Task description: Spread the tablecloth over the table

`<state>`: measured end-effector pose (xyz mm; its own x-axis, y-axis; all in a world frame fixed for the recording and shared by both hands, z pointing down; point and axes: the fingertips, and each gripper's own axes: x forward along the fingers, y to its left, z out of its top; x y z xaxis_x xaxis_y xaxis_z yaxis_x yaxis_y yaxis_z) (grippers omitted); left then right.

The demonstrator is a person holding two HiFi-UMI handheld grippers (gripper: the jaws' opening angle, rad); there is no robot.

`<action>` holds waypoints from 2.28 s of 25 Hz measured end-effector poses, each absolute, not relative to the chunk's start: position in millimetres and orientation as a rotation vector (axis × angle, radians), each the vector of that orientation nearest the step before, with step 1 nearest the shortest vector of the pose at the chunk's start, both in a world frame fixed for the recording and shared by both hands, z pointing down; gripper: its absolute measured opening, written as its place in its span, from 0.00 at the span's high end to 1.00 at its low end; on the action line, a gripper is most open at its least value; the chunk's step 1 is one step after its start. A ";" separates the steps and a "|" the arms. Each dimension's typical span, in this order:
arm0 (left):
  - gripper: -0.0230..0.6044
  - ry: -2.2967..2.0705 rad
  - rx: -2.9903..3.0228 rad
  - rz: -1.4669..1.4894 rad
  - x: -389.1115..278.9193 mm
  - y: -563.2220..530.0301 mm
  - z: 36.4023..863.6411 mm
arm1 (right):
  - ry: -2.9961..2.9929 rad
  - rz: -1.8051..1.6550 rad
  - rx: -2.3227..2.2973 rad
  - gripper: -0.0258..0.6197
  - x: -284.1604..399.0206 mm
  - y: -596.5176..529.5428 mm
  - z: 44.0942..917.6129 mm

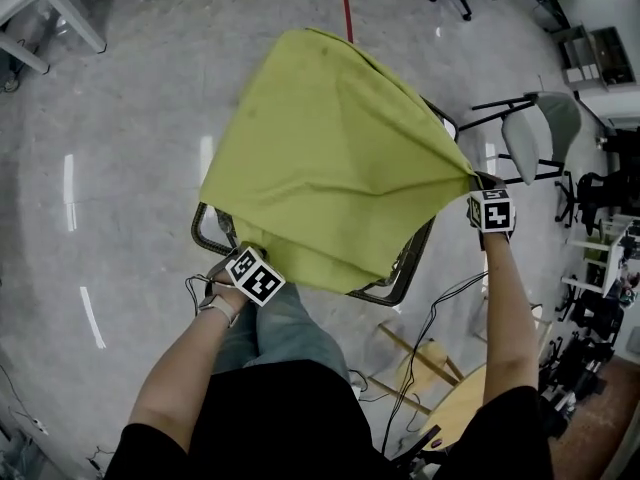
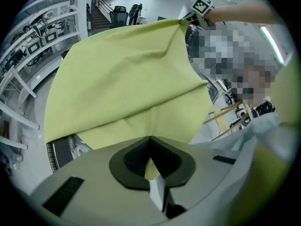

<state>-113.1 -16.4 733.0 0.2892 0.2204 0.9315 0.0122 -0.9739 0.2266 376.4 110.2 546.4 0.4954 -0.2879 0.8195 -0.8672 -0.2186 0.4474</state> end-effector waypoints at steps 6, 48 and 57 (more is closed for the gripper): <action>0.94 0.203 2.361 1.751 -117.3 -8.6 740.2 | -0.964 0.722 1.734 0.94 371.6 109.8 537.2; 0.94 -0.565 1.735 1.728 -193.7 208.0 749.3 | -1.443 0.575 1.502 0.94 479.2 96.2 591.5; 0.94 -0.600 1.655 1.673 -204.7 252.2 766.6 | -1.464 0.579 1.480 0.94 469.5 105.6 593.4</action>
